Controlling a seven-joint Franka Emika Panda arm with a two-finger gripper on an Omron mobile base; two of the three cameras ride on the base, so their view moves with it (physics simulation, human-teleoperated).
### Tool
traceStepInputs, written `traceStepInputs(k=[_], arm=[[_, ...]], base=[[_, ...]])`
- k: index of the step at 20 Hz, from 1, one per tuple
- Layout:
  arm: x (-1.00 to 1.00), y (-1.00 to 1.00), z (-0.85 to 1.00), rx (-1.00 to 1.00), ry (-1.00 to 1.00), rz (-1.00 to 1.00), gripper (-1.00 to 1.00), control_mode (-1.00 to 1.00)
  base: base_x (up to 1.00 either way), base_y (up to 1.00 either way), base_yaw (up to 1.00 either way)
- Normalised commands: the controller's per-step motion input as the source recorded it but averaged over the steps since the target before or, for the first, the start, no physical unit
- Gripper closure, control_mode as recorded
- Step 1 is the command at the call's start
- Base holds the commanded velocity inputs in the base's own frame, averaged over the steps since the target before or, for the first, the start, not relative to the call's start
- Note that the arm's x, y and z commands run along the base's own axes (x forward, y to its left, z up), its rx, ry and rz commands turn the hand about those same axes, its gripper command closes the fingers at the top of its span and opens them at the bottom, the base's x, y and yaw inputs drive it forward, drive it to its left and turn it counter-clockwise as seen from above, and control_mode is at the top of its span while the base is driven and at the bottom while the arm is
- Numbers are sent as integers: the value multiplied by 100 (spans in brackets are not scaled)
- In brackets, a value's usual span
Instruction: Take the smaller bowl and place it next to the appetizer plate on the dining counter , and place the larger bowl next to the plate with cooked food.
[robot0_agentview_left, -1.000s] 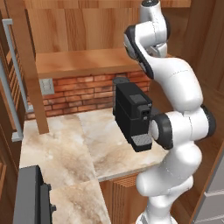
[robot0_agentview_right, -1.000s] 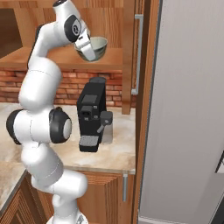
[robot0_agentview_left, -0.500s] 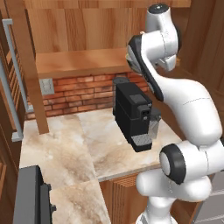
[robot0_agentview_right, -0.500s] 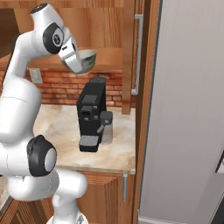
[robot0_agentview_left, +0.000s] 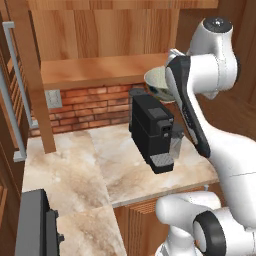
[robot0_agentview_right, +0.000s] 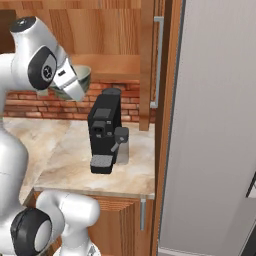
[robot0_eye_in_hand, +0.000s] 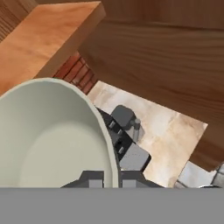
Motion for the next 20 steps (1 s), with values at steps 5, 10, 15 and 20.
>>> traceStepInputs(k=[5,10,15,20], arm=[[-99,0,0,-1,-1,19,100,-100],[-91,0,0,0,6,2,100,-100],[-94,0,0,0,7,0,100,-100],[-40,-2,0,0,2,0,100,100]], base=[[0,0,0],[0,0,0],[0,0,0],[-60,-5,-1]])
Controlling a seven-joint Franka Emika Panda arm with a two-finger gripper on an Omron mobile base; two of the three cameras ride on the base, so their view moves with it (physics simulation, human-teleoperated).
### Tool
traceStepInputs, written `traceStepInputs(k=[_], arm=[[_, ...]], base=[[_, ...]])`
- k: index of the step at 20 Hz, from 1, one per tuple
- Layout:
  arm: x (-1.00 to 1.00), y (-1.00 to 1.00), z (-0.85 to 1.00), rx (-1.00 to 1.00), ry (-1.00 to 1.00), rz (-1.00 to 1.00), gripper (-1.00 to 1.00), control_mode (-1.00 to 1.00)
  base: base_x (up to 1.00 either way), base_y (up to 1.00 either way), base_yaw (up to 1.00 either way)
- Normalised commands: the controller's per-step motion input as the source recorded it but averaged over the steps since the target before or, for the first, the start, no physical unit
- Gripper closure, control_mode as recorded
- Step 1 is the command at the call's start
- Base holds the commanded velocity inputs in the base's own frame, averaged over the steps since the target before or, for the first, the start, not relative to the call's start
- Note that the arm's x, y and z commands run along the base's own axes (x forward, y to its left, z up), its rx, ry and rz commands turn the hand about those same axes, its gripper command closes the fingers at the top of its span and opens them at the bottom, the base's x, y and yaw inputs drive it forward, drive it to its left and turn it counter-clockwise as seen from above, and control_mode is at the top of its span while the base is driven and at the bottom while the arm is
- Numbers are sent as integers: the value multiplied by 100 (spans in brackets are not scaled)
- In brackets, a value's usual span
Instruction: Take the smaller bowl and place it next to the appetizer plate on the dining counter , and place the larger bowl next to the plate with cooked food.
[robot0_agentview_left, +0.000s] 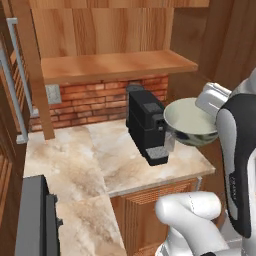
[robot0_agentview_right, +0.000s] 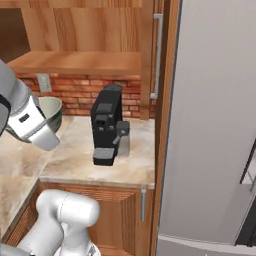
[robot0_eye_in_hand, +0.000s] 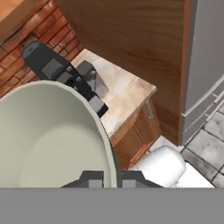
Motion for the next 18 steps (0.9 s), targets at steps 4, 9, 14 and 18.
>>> traceStepInputs(k=[4,9,14,18], arm=[[0,0,0,0,0,0,100,100],[0,0,0,0,0,0,100,100],[0,0,0,0,0,0,100,100],[0,0,0,0,0,0,100,100]], base=[[-100,-24,-4],[-99,-56,-9],[-60,-74,-37],[-29,-47,-62]])
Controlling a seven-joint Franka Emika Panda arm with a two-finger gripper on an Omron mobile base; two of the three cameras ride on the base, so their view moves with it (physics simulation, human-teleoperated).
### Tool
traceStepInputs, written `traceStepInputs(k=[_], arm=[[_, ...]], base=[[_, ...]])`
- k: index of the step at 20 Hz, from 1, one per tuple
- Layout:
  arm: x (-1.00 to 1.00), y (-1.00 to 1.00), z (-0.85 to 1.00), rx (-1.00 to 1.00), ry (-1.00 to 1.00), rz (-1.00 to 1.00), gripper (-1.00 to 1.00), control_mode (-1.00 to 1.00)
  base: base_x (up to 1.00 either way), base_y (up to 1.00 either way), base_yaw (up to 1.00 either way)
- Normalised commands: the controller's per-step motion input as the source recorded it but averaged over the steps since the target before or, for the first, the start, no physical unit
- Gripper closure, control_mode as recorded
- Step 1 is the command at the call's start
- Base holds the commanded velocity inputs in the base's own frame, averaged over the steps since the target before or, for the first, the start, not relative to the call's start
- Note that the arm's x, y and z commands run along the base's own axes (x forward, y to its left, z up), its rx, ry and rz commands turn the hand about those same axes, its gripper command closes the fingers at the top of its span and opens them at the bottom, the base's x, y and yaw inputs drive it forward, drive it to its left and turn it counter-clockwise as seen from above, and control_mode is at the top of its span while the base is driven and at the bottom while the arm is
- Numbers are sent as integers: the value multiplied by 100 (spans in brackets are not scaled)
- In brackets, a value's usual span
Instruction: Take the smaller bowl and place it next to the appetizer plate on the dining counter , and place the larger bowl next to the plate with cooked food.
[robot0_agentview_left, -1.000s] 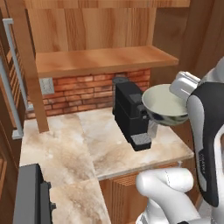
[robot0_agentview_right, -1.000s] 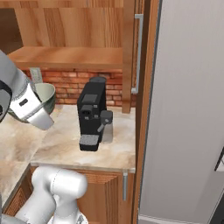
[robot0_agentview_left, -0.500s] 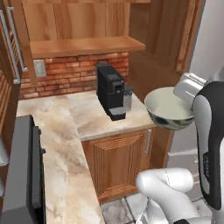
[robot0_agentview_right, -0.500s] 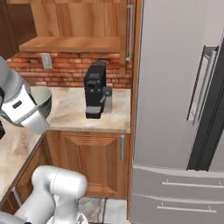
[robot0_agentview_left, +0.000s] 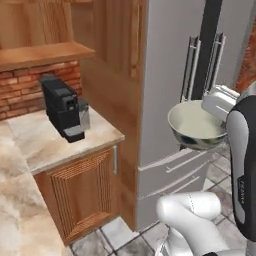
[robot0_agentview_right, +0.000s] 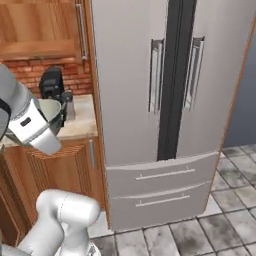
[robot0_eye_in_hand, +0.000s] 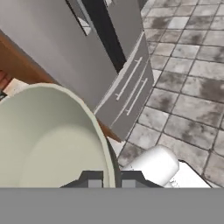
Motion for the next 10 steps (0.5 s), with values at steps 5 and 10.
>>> traceStepInputs(k=[5,10], arm=[[0,0,0,0,0,0,100,100],[0,0,0,0,0,0,100,100]], base=[[-19,-34,-67],[-20,-31,-70]])
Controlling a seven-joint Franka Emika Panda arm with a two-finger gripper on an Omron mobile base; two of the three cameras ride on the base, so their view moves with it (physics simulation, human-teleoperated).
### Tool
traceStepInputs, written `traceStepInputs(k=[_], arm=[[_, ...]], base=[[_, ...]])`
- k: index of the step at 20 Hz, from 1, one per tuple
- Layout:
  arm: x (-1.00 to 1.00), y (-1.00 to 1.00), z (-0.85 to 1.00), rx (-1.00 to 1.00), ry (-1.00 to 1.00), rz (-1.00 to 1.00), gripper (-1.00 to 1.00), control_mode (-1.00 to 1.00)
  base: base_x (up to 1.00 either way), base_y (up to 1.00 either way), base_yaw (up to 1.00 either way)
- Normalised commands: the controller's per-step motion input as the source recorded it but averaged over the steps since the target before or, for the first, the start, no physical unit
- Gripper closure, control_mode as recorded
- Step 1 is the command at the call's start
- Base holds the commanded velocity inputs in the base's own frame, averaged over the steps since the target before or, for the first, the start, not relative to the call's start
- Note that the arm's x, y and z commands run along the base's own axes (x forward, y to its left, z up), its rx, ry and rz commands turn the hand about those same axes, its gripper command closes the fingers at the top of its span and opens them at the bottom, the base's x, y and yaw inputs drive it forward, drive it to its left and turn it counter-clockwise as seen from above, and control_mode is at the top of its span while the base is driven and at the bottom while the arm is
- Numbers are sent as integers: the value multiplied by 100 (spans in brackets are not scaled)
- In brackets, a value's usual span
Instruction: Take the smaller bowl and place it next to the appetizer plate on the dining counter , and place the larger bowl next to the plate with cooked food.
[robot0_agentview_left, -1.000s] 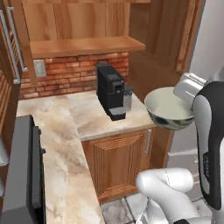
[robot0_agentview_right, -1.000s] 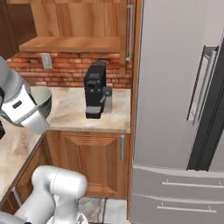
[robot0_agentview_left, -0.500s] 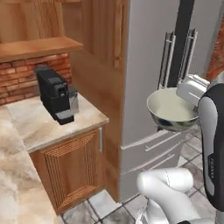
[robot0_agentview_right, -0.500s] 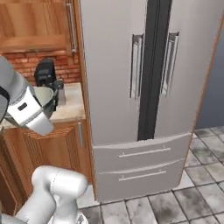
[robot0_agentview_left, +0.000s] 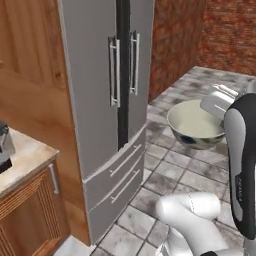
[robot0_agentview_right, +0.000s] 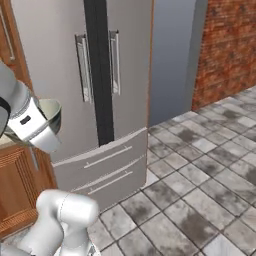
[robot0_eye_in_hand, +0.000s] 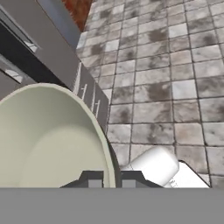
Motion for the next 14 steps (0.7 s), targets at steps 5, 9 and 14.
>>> traceStepInputs(k=[5,9,14], arm=[[0,0,0,0,0,0,100,100],[0,0,0,0,0,0,100,100],[0,0,0,0,0,0,100,100]], base=[[-20,-33,-70],[-8,-41,-70],[13,-47,-67]])
